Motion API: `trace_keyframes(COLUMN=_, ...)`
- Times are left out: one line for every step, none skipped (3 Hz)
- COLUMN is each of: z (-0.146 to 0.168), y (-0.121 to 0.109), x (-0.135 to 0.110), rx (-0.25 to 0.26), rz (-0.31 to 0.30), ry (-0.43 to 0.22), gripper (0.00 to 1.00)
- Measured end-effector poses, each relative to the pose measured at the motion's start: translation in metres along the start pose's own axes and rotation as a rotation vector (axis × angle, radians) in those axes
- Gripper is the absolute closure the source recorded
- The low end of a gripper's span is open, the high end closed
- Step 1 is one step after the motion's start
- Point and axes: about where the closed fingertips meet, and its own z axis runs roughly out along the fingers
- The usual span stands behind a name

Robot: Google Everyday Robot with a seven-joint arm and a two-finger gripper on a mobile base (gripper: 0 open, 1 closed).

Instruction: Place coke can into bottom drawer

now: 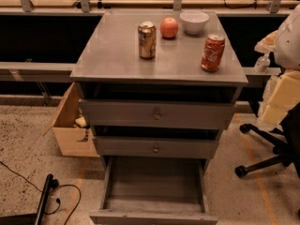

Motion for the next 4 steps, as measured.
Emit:
trace_keyframes(z=0.001, y=-0.002, x=0.001, rx=0.002, rz=0.007, ry=-0.012, gripper=0.0)
trace_keyframes(z=0.01, y=-0.022, x=0.007, rx=0.014, rz=0.064, ry=-0.116, gripper=0.0)
trace_keyframes(z=0.023, y=-0.048, x=0.012, rx=0.04, rz=0.093, ry=-0.264, gripper=0.0)
trace_keyframes(z=0.043, y=-0.08, x=0.015, rx=0.085, rz=0.13, ry=-0.432, gripper=0.0)
